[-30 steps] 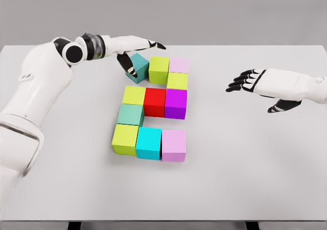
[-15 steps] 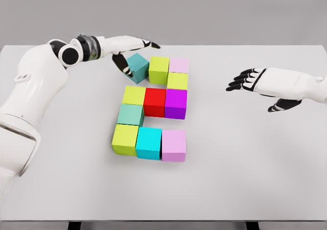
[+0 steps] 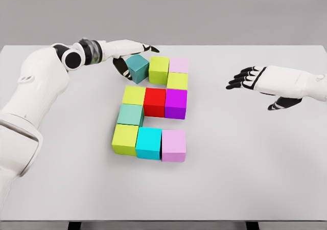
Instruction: Assemble the squares on the desktop into the number 2
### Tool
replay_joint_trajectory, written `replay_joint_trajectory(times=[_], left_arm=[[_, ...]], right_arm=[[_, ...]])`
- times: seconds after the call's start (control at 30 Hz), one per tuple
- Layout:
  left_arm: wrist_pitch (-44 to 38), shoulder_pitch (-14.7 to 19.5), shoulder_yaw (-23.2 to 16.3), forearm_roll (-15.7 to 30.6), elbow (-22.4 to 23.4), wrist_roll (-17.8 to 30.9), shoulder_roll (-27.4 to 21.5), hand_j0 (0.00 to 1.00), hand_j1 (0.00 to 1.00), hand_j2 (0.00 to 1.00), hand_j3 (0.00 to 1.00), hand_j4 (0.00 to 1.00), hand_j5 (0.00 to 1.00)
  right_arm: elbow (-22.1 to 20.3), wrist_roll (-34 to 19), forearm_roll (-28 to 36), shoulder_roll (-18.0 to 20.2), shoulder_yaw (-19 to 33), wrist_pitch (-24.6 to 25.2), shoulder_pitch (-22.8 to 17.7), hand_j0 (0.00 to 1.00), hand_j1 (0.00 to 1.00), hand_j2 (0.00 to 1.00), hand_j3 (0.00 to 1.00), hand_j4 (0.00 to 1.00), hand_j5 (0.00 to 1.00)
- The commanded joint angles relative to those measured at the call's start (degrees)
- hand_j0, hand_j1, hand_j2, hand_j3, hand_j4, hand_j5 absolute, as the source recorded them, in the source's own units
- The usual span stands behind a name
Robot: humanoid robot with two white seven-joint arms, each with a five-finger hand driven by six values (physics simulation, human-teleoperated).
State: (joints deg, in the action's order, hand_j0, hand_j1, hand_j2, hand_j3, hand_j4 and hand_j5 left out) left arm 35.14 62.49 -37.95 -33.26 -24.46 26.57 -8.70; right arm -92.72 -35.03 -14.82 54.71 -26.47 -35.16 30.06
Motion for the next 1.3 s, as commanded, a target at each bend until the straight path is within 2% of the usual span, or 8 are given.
replay_joint_trajectory(times=[0.0,1.27], left_arm=[[-0.1,0.0,0.1,0.3,0.2,-0.1,0.1,1.00,1.00,1.00,1.00,1.00,1.00],[-0.1,1.3,-0.4,0.1,1.2,-1.1,2.3,1.00,1.00,1.00,1.00,1.00,1.00]], right_arm=[[0.0,0.0,0.4,0.0,0.0,0.2,0.0,1.00,1.00,1.00,1.00,1.00,1.00],[-0.1,0.0,0.4,0.0,0.0,0.2,0.7,1.00,1.00,1.00,1.00,1.00,1.00]])
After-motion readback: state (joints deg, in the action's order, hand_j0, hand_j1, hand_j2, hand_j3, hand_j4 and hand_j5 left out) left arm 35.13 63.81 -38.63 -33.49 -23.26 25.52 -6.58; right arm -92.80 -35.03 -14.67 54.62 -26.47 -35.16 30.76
